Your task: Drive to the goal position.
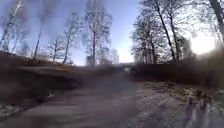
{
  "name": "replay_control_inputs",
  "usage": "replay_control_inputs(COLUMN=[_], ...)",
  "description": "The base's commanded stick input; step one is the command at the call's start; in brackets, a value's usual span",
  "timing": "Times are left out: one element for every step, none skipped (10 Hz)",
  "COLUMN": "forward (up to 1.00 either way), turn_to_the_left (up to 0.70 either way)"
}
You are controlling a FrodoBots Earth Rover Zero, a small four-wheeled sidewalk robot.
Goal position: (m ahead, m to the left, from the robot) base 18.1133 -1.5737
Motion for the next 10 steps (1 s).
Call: replay_control_inputs(forward=[1.00,1.00,1.00,1.00,1.00,1.00,1.00,1.00,1.00,1.00], turn_to_the_left=[0.00,0.00,0.00,0.00,0.00,0.00,0.00,0.00,0.00,0.00])
